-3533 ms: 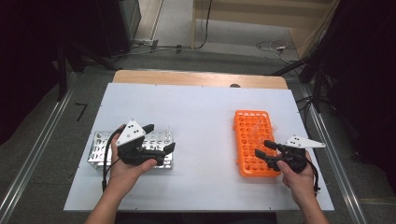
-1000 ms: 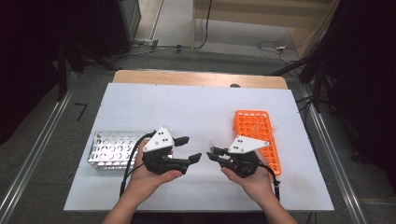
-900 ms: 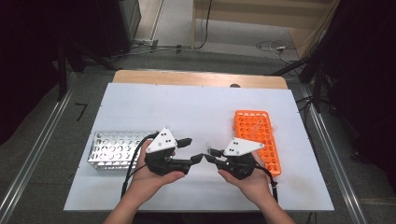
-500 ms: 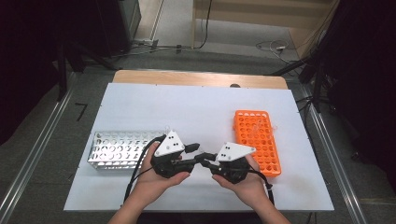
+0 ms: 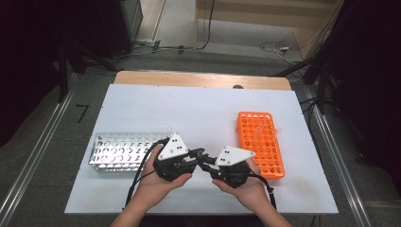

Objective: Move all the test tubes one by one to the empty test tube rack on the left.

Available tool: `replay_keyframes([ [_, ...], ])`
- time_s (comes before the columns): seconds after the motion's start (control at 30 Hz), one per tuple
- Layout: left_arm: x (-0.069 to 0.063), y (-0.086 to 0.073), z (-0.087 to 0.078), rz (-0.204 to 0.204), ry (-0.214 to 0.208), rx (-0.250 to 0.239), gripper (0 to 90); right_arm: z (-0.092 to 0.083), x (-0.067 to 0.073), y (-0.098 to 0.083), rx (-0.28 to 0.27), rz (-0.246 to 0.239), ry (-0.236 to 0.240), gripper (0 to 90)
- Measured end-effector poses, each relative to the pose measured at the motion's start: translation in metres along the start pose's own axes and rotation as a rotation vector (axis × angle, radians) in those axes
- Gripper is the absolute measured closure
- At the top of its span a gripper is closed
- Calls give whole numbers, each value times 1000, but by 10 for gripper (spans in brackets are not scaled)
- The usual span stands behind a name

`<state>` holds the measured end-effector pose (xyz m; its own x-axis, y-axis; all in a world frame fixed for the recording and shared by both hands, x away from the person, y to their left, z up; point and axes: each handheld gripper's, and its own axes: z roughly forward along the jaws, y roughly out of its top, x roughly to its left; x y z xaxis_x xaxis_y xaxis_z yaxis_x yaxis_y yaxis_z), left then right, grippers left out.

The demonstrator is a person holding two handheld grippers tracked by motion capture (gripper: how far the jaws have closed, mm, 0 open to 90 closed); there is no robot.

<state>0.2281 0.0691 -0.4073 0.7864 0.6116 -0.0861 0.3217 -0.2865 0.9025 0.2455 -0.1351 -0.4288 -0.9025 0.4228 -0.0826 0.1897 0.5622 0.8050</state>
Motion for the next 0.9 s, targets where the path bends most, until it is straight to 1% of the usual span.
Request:
replay_keyframes([
  [0.1, 0, 1, 0, -5, 1, -4, 752, 0, -1, 0, -7, 12, 7, 739],
  [0.23, 1, 2, -1, -11, -7, -8, 754, -1, -2, 0, -18, 16, 19, 722],
  [0.37, 5, 6, -4, -6, 7, -17, 754, -2, -6, 0, -38, 19, 58, 566],
  [0.47, 11, 10, -7, -3, 23, -19, 755, -2, -12, 2, -46, 12, 78, 457],
  [0.5, 13, 10, -8, -7, 27, -21, 755, -2, -16, 3, -56, 16, 92, 433],
  [0.53, 15, 11, -9, -7, 30, -23, 755, -3, -20, 4, -61, 34, 97, 402],
  [0.6, 19, 12, -9, -7, 38, -24, 755, -4, -28, 7, -72, 44, 97, 362],
  [0.67, 23, 13, -8, -9, 43, -22, 755, -6, -35, 10, -67, 43, 85, 314],
  [0.73, 27, 14, -6, -6, 46, -24, 755, -9, -41, 13, -70, 44, 86, 270],
  [0.83, 32, 17, -5, 7, 49, -29, 756, -10, -47, 14, -83, 48, 88, 227],
  [0.9, 34, 18, -6, 11, 56, -31, 756, -10, -50, 12, -94, 62, 85, 197],
])
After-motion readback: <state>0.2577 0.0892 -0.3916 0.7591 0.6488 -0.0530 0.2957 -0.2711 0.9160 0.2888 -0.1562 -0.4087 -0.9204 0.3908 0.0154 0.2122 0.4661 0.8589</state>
